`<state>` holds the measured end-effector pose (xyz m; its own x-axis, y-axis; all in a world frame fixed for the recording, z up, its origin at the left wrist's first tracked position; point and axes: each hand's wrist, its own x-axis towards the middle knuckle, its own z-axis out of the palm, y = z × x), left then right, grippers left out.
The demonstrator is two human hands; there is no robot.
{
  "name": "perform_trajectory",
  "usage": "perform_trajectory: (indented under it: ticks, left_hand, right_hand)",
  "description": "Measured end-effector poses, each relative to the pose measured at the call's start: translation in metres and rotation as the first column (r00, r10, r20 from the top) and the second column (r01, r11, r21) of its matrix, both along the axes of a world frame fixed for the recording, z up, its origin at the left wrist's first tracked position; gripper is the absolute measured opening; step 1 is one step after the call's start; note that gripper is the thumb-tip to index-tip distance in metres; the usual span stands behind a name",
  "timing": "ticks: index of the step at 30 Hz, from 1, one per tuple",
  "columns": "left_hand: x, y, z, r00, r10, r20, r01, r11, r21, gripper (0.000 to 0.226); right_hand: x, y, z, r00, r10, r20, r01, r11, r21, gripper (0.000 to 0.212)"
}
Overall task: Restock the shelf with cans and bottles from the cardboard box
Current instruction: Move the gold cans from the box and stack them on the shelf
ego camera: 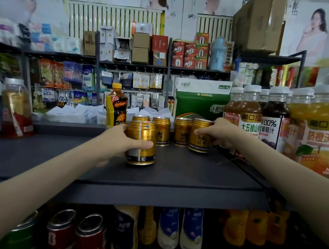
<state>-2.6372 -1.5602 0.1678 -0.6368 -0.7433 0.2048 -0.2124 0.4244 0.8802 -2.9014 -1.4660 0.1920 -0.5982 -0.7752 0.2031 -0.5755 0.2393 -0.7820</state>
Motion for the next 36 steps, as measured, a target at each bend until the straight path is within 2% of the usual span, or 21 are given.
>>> perform_trajectory:
  ticks: [3, 6, 10, 13, 15, 17, 19, 22, 26, 29, 31, 34, 36]
  left_hand:
    - [0.001, -0.008, 0.000, 1.000, -0.008, 0.003, 0.008, 0.999, 0.035, 0.068]
    - [0.002, -0.017, 0.000, 0.998, -0.056, -0.024, 0.059, 0.988, 0.144, 0.084]
    - [0.005, -0.019, -0.002, 0.992, -0.115, -0.045, 0.121, 0.975, 0.188, 0.070]
    - [0.006, -0.023, -0.004, 0.992, -0.122, -0.017, 0.123, 0.980, 0.159, 0.088]
    - [0.006, -0.026, -0.003, 0.991, -0.130, 0.012, 0.127, 0.983, 0.134, 0.101]
    - [0.005, -0.026, -0.002, 0.990, -0.138, 0.036, 0.133, 0.985, 0.112, 0.102]
    - [0.004, -0.024, -0.001, 0.990, -0.135, 0.046, 0.131, 0.987, 0.090, 0.091]
    - [0.004, -0.022, 0.000, 0.990, -0.136, 0.043, 0.132, 0.988, 0.074, 0.077]
    - [0.004, -0.023, 0.000, 0.991, -0.129, 0.033, 0.127, 0.991, 0.046, 0.072]
    - [0.006, -0.028, 0.001, 0.992, -0.123, 0.035, 0.120, 0.991, 0.062, 0.068]
    - [0.007, -0.032, 0.003, 0.993, -0.108, 0.043, 0.104, 0.991, 0.083, 0.069]
    - [0.010, -0.039, 0.003, 0.995, -0.075, 0.068, 0.069, 0.994, 0.082, 0.075]
    - [0.011, -0.045, 0.003, 0.995, -0.051, 0.085, 0.045, 0.996, 0.072, 0.083]
  right_hand:
    - [-0.006, -0.012, 0.002, 0.990, -0.126, -0.069, 0.129, 0.991, 0.042, 0.054]
    - [-0.013, -0.027, 0.002, 0.984, -0.143, -0.108, 0.151, 0.986, 0.066, 0.056]
    - [-0.023, -0.045, -0.004, 0.969, -0.186, -0.164, 0.199, 0.978, 0.069, 0.057]
    - [-0.029, -0.049, -0.005, 0.958, -0.195, -0.208, 0.218, 0.972, 0.090, 0.071]
    - [-0.030, -0.047, -0.004, 0.929, -0.151, -0.339, 0.194, 0.976, 0.097, 0.090]
    - [-0.030, -0.044, -0.001, 0.846, -0.017, -0.534, 0.113, 0.982, 0.148, 0.097]
    - [-0.029, -0.041, 0.003, 0.737, 0.133, -0.663, 0.078, 0.957, 0.278, 0.093]
    - [-0.030, -0.038, 0.005, 0.630, 0.189, -0.753, 0.142, 0.926, 0.351, 0.090]
    - [-0.030, -0.039, 0.003, 0.599, 0.183, -0.780, 0.165, 0.924, 0.344, 0.089]
    - [-0.025, -0.045, 0.004, 0.597, 0.231, -0.769, 0.104, 0.927, 0.359, 0.093]
    - [-0.022, -0.051, 0.005, 0.563, 0.269, -0.781, 0.076, 0.925, 0.373, 0.093]
    - [-0.020, -0.061, 0.004, 0.525, 0.262, -0.810, 0.085, 0.931, 0.356, 0.084]
    - [-0.017, -0.062, 0.005, 0.536, 0.237, -0.810, 0.064, 0.945, 0.320, 0.074]
